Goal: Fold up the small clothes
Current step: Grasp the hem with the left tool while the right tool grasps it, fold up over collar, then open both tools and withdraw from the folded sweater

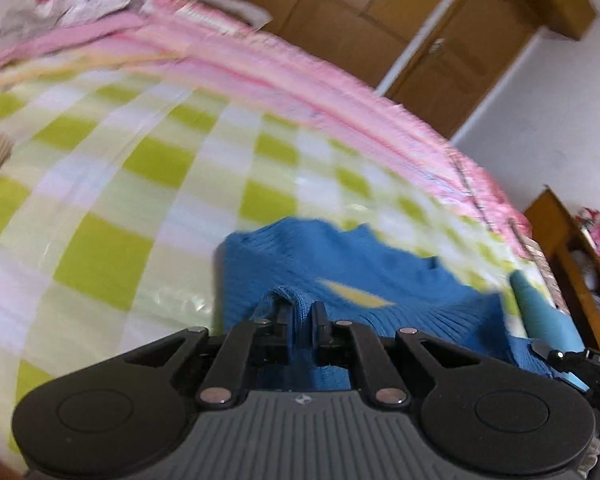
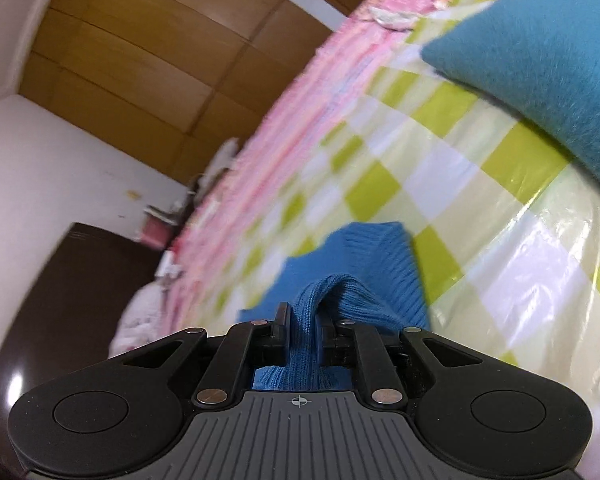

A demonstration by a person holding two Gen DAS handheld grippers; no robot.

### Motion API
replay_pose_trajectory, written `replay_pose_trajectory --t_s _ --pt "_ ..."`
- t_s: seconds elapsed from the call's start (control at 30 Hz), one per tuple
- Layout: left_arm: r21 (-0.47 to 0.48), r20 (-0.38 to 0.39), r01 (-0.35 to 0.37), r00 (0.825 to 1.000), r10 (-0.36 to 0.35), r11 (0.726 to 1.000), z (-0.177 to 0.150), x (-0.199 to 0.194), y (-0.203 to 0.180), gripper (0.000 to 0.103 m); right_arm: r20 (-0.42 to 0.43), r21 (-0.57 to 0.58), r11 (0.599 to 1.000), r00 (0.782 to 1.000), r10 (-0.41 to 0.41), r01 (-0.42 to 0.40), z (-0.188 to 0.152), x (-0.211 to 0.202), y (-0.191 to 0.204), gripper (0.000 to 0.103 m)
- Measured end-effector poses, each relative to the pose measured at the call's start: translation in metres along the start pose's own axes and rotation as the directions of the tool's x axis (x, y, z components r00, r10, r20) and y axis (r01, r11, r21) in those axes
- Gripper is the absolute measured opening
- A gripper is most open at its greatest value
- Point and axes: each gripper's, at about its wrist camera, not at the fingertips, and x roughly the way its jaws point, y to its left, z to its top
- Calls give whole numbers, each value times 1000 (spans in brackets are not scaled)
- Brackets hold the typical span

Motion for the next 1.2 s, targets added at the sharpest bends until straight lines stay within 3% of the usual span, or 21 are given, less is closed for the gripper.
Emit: replay_pose_trajectory --t_s 0.1,0.17,0.4,0.53,0.63,0.73,0.83,0.97,1.07,1.2 --pt "-49 37 13 999 -11 999 -4 -4 8 16 10 -16 1000 1000 11 -11 1 0 -2 24" --pt "-75 76 10 997 -4 997 -2 -8 12 23 28 -47 999 1000 9 -8 3 -1 0 34" --pt "-126 151 -6 988 25 992 15 -22 14 25 39 -61 998 999 29 -27 12 3 7 42" --pt "-35 161 -1 987 6 999 7 -39 -2 25 32 -96 994 998 47 -44 12 4 17 42" --pt "119 154 -9 988 -10 993 -16 -56 -21 25 31 -138 990 999 35 -30 11 4 21 43" --pt "269 113 -18 994 -13 963 -44 -64 -39 26 27 -151 988 999 23 -19 12 7 23 44" --pt "384 26 -1 1000 -9 923 -62 -48 -55 26 20 -154 988 999 30 -27 9 6 26 44" --pt "419 -43 6 999 13 908 -59 -11 -63 26 -5 -211 978 1000 -1 0 -3 -1 29 44" --pt "426 -7 -47 998 55 904 -40 11 -68 26 0 -272 961 998 -61 59 -11 -9 26 44" --pt "329 74 -166 986 150 930 -6 28 -55 31 19 -331 934 990 -139 137 -18 -19 19 44"
